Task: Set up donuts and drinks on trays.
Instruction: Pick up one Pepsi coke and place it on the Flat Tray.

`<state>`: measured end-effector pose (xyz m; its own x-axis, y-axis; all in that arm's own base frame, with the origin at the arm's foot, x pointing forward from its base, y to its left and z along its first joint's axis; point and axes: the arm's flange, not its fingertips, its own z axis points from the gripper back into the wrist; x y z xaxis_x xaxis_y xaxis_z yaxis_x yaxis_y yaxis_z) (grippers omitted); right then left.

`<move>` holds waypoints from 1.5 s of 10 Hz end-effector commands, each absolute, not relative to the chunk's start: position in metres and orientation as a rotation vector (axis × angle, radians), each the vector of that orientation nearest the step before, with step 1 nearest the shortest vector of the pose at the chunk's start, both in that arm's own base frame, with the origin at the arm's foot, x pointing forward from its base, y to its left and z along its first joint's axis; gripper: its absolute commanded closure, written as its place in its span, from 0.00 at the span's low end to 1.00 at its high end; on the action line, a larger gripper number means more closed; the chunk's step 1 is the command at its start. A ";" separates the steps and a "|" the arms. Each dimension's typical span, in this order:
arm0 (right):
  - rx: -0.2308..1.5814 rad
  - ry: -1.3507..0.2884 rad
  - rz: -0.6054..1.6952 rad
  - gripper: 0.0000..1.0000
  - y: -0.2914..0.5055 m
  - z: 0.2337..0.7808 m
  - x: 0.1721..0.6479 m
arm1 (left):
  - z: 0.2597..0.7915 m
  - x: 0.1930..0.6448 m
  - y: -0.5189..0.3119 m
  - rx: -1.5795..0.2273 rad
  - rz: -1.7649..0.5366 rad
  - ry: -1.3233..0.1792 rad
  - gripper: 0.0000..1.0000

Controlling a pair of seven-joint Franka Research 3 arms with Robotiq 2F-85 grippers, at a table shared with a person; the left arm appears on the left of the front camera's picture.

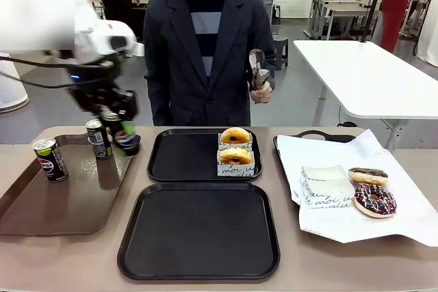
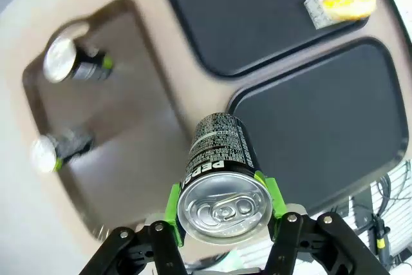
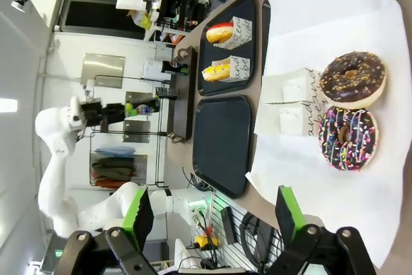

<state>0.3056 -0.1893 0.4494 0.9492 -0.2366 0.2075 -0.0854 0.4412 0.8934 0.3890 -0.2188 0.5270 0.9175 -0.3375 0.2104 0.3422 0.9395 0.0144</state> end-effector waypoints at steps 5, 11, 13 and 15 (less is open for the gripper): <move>1.135 -0.350 -0.081 0.00 -0.189 0.451 0.309 | 0.452 0.528 -0.336 0.079 -0.318 -0.181 0.42; 1.135 -0.350 -0.081 0.00 -0.189 0.451 0.309 | 0.410 0.533 -0.330 0.023 -0.288 -0.143 0.42; 1.135 -0.350 -0.081 0.00 -0.189 0.451 0.309 | 0.400 0.533 -0.329 0.022 -0.292 -0.122 0.42; 1.135 -0.350 -0.081 0.00 -0.189 0.451 0.309 | 0.405 0.530 -0.328 0.007 -0.303 -0.131 0.00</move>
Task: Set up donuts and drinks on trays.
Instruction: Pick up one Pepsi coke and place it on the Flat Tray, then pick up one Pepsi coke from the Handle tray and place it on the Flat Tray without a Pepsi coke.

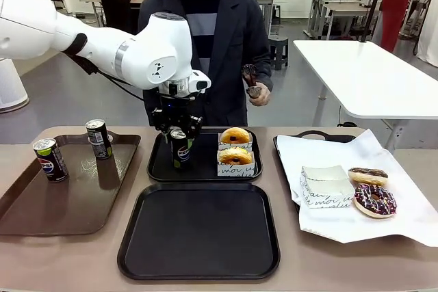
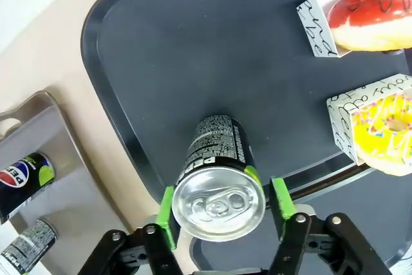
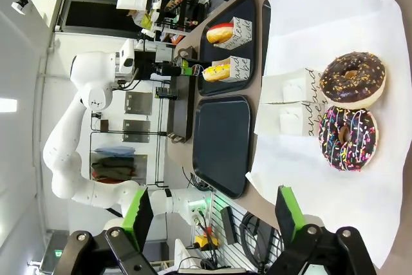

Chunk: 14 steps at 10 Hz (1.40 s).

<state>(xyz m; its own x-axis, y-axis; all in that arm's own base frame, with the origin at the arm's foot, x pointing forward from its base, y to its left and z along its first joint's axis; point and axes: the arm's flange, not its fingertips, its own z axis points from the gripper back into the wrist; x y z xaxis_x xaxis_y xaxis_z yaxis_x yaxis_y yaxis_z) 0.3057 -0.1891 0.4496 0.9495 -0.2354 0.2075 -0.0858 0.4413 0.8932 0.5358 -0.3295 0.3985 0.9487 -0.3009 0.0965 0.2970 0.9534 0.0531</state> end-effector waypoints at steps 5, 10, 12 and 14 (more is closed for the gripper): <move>1.135 -0.350 -0.081 0.00 -0.189 0.451 0.309 | 0.475 0.475 -0.307 -0.028 -0.332 -0.221 0.00; 1.135 -0.350 -0.081 0.00 -0.189 0.451 0.309 | 0.490 0.387 -0.247 -0.060 -0.382 -0.242 0.00; 1.135 -0.350 -0.081 0.00 -0.189 0.451 0.309 | 0.480 0.390 -0.236 -0.019 -0.282 -0.205 0.00; 1.135 -0.350 -0.081 0.00 -0.189 0.451 0.309 | 0.484 0.384 -0.241 -0.023 -0.337 -0.207 0.00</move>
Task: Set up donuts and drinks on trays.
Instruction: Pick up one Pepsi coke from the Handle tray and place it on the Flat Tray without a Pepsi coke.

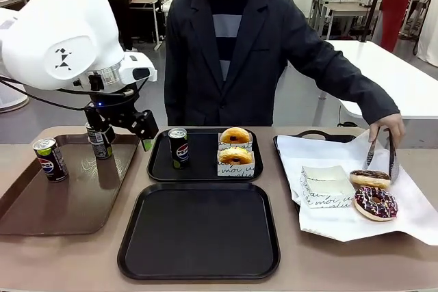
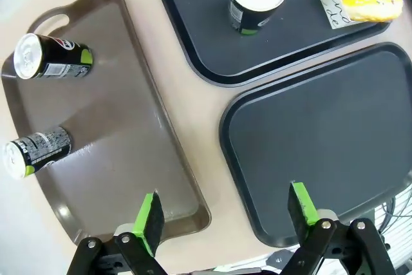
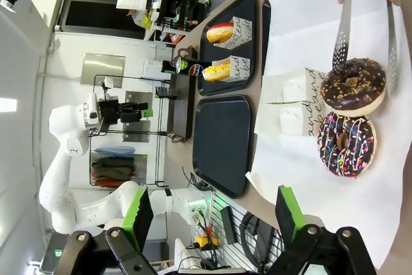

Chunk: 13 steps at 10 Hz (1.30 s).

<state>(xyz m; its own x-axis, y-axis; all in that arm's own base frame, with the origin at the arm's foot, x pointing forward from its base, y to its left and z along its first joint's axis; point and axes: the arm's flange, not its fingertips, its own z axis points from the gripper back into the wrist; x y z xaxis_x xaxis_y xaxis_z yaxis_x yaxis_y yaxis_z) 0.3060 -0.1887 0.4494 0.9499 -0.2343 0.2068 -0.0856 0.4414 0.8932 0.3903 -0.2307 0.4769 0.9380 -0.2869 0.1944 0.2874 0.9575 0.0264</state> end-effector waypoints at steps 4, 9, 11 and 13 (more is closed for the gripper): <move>1.135 -0.350 -0.081 0.00 -0.189 0.451 0.309 | 0.508 0.427 -0.204 0.007 -0.280 -0.202 0.00; 1.135 -0.350 -0.081 0.00 -0.189 0.451 0.309 | 0.511 0.449 -0.025 0.106 0.087 -0.177 0.00; 1.135 -0.350 -0.081 0.00 -0.189 0.451 0.309 | 0.493 0.466 -0.005 0.044 0.108 -0.165 0.00; 1.135 -0.350 -0.081 0.00 -0.189 0.451 0.309 | 0.495 0.449 0.009 0.087 0.114 -0.162 0.00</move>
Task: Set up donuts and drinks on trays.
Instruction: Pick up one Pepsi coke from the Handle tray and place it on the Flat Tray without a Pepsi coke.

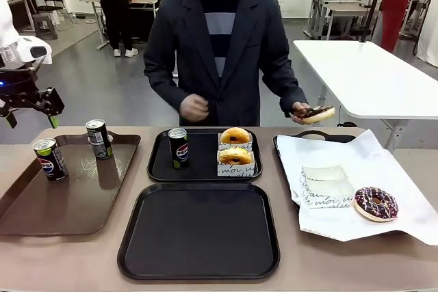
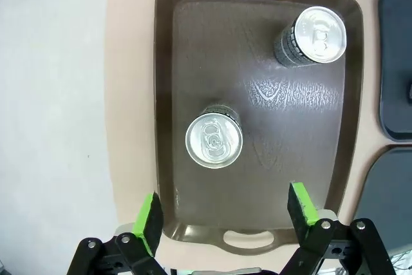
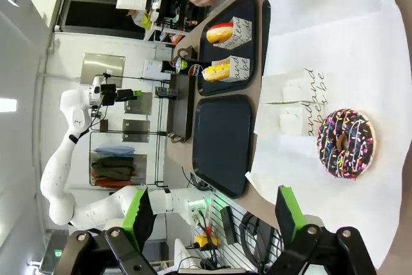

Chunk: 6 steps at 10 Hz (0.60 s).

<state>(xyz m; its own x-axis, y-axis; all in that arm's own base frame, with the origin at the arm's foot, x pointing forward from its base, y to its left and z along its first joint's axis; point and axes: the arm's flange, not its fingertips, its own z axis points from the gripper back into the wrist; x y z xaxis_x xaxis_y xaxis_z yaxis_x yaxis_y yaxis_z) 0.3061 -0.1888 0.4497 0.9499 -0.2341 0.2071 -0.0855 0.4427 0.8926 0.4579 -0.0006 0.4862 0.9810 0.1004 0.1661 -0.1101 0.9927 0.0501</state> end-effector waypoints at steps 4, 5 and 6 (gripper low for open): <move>1.135 -0.350 -0.081 0.00 -0.189 0.451 0.309 | 0.491 0.454 0.005 0.069 0.112 -0.165 0.00; 1.135 -0.350 -0.081 0.00 -0.189 0.451 0.309 | 0.474 0.470 0.005 0.073 0.073 -0.145 0.00; 1.135 -0.350 -0.081 0.00 -0.189 0.451 0.309 | 0.465 0.480 0.009 0.050 0.034 -0.152 0.00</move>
